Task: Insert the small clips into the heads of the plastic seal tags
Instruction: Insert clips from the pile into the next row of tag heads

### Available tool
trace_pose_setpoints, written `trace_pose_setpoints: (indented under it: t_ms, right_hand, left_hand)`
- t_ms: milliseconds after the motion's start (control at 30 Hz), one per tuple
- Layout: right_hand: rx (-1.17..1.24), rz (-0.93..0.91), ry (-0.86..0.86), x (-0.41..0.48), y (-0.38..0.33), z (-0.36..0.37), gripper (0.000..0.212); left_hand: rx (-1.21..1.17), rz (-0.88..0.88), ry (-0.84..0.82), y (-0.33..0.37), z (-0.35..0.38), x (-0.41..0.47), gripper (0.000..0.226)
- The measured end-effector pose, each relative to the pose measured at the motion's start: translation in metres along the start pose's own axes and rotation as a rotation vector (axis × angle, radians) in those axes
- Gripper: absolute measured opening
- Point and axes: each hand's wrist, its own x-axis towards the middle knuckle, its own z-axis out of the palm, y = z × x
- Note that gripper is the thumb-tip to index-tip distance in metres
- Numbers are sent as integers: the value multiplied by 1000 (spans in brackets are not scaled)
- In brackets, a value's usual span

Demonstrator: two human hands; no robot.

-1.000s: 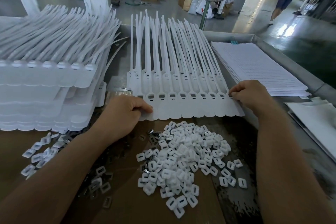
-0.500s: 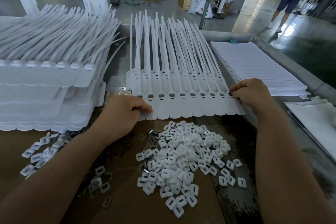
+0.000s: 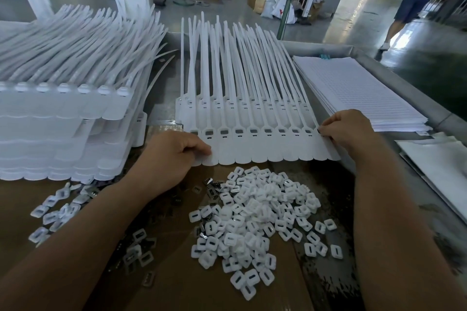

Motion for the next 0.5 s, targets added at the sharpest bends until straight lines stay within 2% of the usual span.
trace_pose_setpoints:
  t_ms: [133,233,400,500]
  right_hand:
    - [37,-11,18,0,1,1,3]
    - [44,-20,44,1,2,1,8]
    - [54,-73,130,-1,-3,-2,7]
    - [78,-193,128,-7,-13,-2,9]
  left_hand:
    - [5,-4,-7,0,0,0,30]
    - [35,-3,-10,0,1,-1,30]
    - [232,93,-34,7,2,-6,30]
    - [355,152,-58,11,1,-10,33]
